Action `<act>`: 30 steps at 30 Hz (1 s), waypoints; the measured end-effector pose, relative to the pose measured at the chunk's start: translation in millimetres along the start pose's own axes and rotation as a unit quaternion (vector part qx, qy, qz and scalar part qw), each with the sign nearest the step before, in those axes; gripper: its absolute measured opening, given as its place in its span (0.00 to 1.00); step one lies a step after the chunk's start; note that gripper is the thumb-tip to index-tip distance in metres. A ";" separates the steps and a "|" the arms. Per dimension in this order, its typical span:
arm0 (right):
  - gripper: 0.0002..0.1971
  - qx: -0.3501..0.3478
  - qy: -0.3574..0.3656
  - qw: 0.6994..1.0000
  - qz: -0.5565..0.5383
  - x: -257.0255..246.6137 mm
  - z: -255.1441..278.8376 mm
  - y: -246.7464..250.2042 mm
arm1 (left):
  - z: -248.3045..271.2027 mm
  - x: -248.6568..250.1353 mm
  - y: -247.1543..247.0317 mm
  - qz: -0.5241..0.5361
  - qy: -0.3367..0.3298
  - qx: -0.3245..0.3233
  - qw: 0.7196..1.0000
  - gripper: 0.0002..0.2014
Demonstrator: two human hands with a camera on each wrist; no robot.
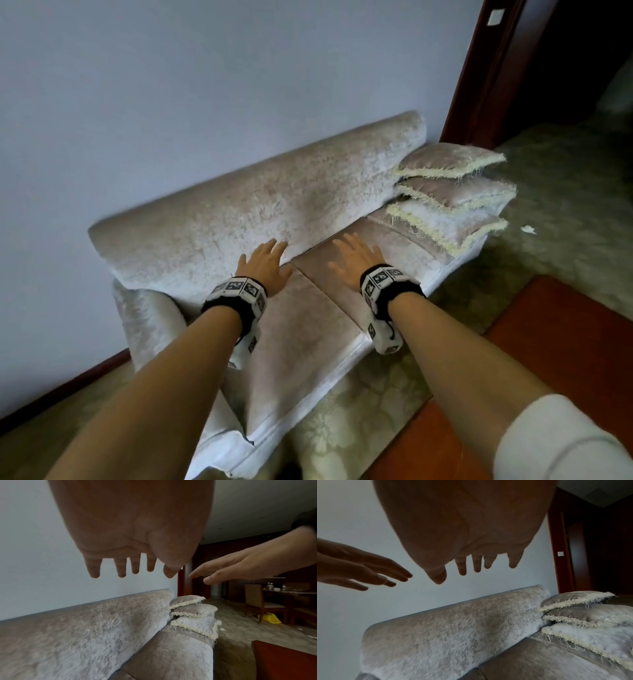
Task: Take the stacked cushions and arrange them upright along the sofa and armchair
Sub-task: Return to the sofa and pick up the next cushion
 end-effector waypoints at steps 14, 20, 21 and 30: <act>0.32 0.046 -0.132 0.990 -0.001 127.3 -89.3 42.0 | -196.4 90.9 -34.7 -0.004 -0.155 -0.075 0.985 0.30; 0.32 0.054 -0.224 0.973 -0.014 239.0 -86.0 58.5 | -247.0 204.2 -54.1 -0.009 -0.249 -0.077 0.965 0.29; 0.32 0.057 -0.231 0.971 -0.016 256.7 -89.5 61.5 | -259.5 220.7 -56.0 -0.010 -0.257 -0.076 0.963 0.29; 0.30 0.090 -0.262 0.961 -0.002 419.8 -120.6 125.8 | -375.2 375.9 -56.3 -0.022 -0.290 -0.058 0.955 0.27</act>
Point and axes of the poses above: each hand's wrist, its own z-axis away from the middle knuckle, its own y-axis out of the back of the hand, x = y × z, the point moved 10 cm from there along -z, towards the middle knuckle
